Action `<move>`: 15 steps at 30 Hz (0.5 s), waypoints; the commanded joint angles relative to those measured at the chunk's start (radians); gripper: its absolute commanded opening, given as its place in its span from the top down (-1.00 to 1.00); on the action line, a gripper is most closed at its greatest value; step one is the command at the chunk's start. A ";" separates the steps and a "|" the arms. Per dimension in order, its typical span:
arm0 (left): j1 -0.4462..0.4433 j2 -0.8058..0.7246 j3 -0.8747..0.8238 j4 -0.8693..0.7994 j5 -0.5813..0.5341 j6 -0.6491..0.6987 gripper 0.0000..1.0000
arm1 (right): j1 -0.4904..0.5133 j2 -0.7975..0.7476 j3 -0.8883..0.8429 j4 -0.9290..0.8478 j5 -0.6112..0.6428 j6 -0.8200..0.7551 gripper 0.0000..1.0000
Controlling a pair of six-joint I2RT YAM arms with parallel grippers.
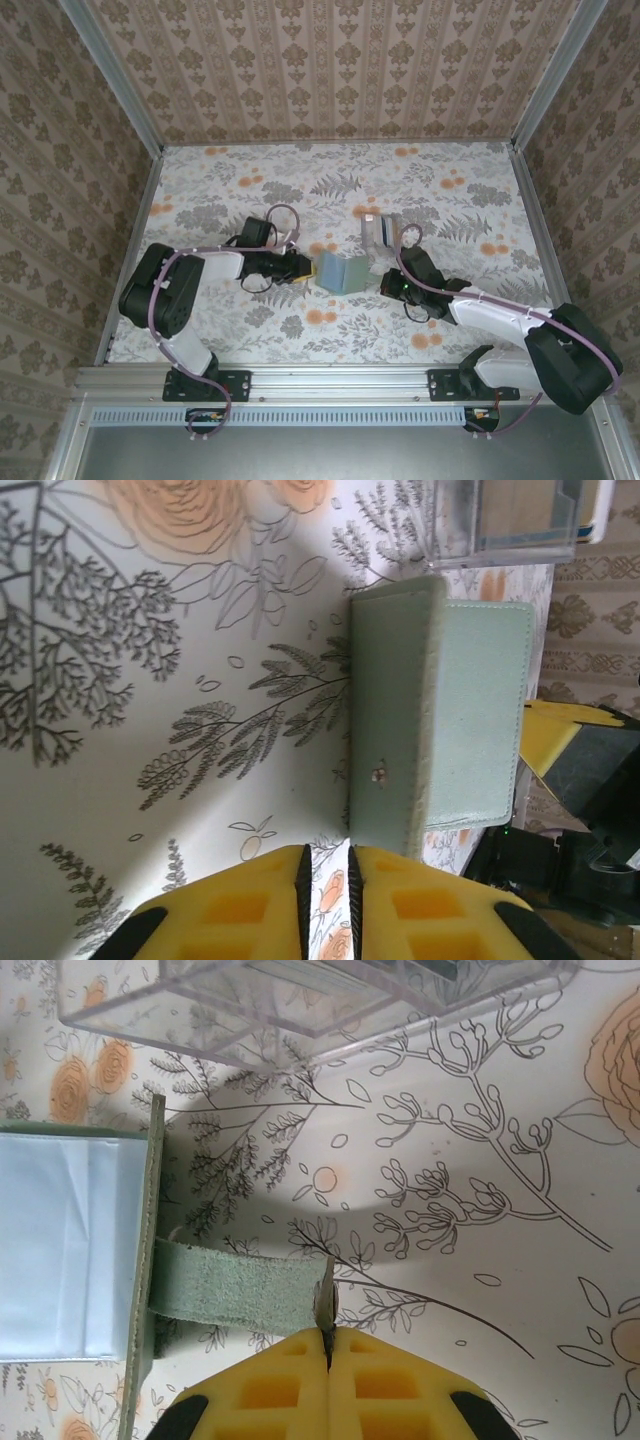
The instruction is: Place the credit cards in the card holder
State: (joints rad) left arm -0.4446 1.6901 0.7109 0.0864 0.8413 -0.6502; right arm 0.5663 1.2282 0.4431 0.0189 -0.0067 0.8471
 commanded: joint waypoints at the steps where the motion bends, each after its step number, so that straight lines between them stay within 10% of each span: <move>1: -0.003 0.016 0.048 -0.007 0.033 0.014 0.54 | -0.003 0.020 -0.008 0.013 -0.010 -0.015 1.00; 6: -0.001 -0.021 0.056 -0.018 0.040 0.017 -0.02 | -0.004 0.023 -0.005 0.017 -0.018 -0.025 1.00; 15: -0.044 -0.005 0.086 0.013 0.075 -0.006 -0.28 | -0.003 0.014 0.017 0.007 -0.021 -0.059 1.00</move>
State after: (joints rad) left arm -0.4526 1.6814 0.7597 0.0689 0.8696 -0.6514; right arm 0.5663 1.2457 0.4412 0.0261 -0.0116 0.8143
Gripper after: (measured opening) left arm 0.629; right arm 0.060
